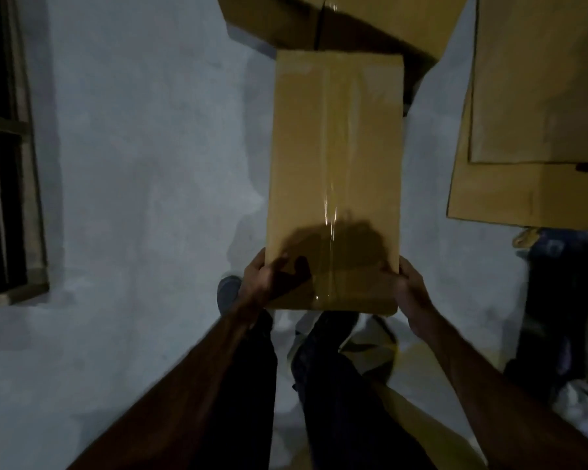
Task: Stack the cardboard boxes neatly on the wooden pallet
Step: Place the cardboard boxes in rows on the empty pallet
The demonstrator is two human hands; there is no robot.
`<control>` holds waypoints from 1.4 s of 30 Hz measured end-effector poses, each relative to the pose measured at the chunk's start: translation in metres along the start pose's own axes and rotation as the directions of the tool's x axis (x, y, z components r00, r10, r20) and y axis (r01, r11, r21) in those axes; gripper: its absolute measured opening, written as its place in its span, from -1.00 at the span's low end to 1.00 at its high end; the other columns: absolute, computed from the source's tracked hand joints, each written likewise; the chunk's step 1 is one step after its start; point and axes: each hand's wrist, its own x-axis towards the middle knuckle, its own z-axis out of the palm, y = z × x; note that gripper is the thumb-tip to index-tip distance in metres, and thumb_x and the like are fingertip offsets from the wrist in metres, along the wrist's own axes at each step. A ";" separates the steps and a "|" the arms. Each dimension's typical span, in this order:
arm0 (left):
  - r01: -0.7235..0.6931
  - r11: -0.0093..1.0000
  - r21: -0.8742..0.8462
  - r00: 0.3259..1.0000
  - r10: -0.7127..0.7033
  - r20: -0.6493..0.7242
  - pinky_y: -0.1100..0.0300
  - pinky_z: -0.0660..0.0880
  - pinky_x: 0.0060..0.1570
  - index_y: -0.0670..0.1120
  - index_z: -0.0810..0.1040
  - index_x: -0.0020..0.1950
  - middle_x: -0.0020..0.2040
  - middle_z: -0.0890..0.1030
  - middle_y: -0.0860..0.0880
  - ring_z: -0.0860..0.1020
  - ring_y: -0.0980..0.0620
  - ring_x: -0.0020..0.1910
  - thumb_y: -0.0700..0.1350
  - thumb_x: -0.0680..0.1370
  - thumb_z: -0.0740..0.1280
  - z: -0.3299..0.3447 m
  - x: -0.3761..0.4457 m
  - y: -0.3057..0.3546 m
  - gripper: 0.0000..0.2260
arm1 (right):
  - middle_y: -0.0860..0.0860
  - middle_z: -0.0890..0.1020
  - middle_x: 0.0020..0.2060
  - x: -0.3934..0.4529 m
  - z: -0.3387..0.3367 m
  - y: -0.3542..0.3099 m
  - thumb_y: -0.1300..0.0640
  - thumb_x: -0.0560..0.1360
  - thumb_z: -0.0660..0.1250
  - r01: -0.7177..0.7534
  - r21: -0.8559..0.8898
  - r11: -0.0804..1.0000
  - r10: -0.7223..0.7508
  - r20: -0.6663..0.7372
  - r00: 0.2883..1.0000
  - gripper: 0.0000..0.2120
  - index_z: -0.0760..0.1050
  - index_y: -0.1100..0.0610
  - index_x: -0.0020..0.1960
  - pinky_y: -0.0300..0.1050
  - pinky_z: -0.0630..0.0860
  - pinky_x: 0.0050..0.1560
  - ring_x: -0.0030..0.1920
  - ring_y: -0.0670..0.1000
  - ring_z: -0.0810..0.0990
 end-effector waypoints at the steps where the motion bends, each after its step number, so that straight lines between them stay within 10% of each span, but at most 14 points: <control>1: -0.052 0.997 0.051 0.998 0.054 -0.020 0.53 0.49 -0.27 0.00 0.63 0.27 0.11 0.71 0.03 0.68 0.03 -0.04 0.04 0.60 0.50 -0.008 -0.018 0.010 -0.72 | -0.01 0.60 0.30 -0.020 -0.006 -0.013 0.18 0.72 0.23 0.042 -0.001 0.999 -0.042 0.011 0.999 -0.64 0.47 0.10 0.51 -0.08 0.51 0.21 0.24 -0.02 0.60; 7: -0.048 0.948 -0.316 0.996 0.071 0.062 -0.02 0.70 0.02 0.08 0.64 0.36 0.14 0.74 -0.02 0.73 -0.08 0.08 -0.05 0.57 0.49 -0.069 -0.149 0.091 -0.65 | -0.07 0.71 0.19 -0.144 -0.037 -0.122 0.04 0.65 0.35 0.054 0.120 0.991 -0.051 -0.031 0.998 -0.71 0.58 -0.06 0.36 0.06 0.61 0.20 0.17 0.05 0.68; 19: -0.148 0.918 -0.367 0.989 0.132 -0.067 0.16 0.63 -0.16 -0.04 0.72 0.17 0.07 0.75 -0.08 0.71 -0.04 0.02 0.18 0.64 0.34 -0.179 -0.361 0.145 -0.67 | 0.01 0.77 -0.14 -0.328 -0.031 -0.245 -0.40 0.31 0.43 0.114 0.100 0.988 -0.106 -0.084 0.991 -0.48 0.73 0.00 0.00 0.30 0.63 0.18 -0.02 0.17 0.74; 33: -0.464 0.736 -0.493 0.863 0.252 -0.437 -0.04 0.61 0.01 -0.15 0.68 0.08 -0.01 0.73 -0.09 0.70 -0.11 -0.03 0.23 0.48 0.39 -0.318 -0.475 0.124 -0.54 | 0.06 0.76 -0.04 -0.467 0.075 -0.349 -0.23 0.45 0.40 0.424 0.053 0.904 -0.427 0.152 0.891 -0.58 0.70 0.05 0.12 0.16 0.67 0.08 0.01 0.13 0.73; 42: -0.511 0.647 -0.566 0.707 -0.058 -0.705 0.09 0.44 -0.22 -0.05 0.63 0.02 -0.09 0.62 -0.06 0.57 -0.03 -0.11 0.10 0.63 0.29 -0.317 -0.539 0.061 -0.75 | 0.00 0.71 0.09 -0.495 0.150 -0.366 -0.28 0.38 0.40 0.586 -0.109 0.803 -0.488 0.443 0.752 -0.52 0.66 -0.03 0.17 0.24 0.64 0.13 0.11 0.13 0.67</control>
